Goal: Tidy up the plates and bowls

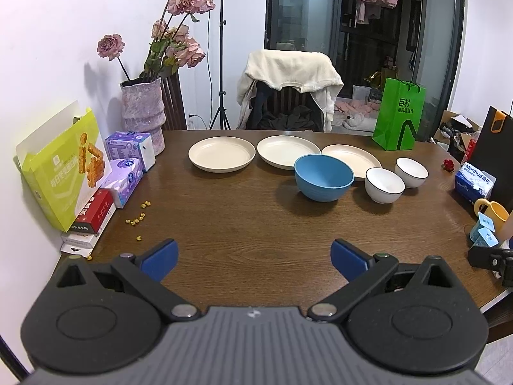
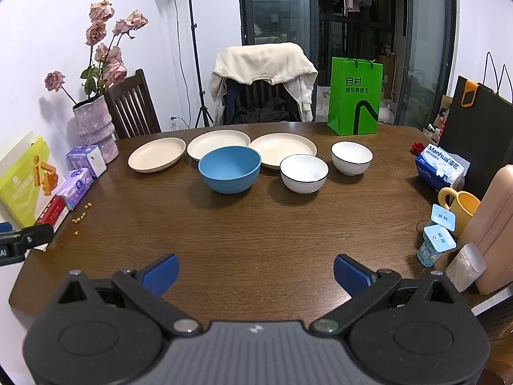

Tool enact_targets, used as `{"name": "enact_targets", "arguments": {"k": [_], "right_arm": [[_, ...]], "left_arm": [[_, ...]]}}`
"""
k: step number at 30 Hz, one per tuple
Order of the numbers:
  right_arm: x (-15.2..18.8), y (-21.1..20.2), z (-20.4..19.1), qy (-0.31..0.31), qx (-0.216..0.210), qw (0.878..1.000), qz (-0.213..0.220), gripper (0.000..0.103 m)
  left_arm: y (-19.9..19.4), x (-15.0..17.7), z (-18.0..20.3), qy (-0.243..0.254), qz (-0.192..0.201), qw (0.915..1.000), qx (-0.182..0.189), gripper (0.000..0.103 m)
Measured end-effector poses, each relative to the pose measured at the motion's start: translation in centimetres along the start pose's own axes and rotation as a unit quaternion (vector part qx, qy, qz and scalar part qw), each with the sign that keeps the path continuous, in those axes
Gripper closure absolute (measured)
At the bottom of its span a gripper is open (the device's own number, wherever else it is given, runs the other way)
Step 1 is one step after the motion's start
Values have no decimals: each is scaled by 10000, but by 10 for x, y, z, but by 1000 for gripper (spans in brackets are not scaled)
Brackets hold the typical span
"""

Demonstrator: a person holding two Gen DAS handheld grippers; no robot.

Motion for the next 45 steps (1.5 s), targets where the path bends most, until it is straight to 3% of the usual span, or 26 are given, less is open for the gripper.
{"name": "enact_targets", "arguments": {"k": [45], "right_arm": [[4, -2, -3, 77, 41, 10000, -39, 0]], "left_arm": [[0, 6, 4, -47, -59, 9997, 245, 0]]}}
Point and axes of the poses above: each gripper's, at about its wrist camera, not at the fingertips, and y roughly the way its jaws point, z to its right, x to its underside, the point moved 3 cm from there along y, roughly the way its jaws point, and after that the axes turned 2 degrees about -x, right-handed, at the moved point
